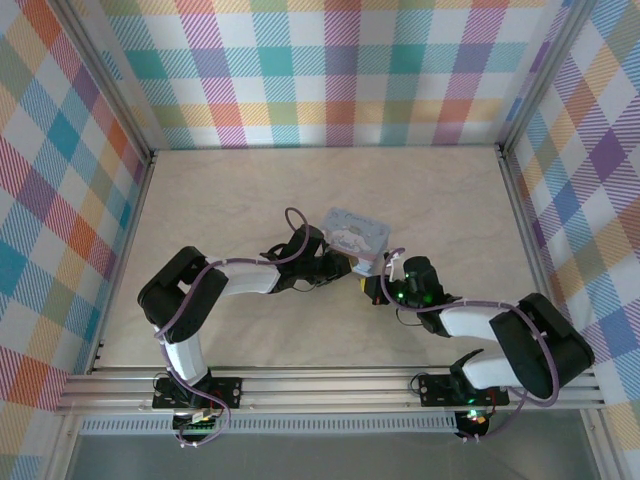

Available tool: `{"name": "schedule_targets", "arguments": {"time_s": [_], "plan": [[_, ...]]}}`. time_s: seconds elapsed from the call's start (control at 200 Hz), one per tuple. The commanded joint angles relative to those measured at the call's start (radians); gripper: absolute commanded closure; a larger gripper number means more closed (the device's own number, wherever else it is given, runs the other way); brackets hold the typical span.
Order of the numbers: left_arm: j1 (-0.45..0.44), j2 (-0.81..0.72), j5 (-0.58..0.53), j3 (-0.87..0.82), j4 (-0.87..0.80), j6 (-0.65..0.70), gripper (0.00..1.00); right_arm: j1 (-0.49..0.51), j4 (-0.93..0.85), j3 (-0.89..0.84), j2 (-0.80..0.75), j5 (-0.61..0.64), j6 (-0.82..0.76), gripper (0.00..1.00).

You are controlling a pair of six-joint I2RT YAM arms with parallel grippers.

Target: Unlock the padlock with the key

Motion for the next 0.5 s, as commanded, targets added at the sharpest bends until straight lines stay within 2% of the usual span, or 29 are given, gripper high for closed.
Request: {"name": "schedule_targets", "arguments": {"time_s": [0.0,0.495], "plan": [[-0.013,-0.039,0.016,0.041,-0.018,-0.041,0.78,0.009,0.100,-0.013,0.019,0.012,-0.022,1.00],[-0.025,-0.041,0.004,0.056,-0.030,-0.077,0.80,0.018,0.173,-0.009,0.078,0.009,-0.029,1.00]]}}
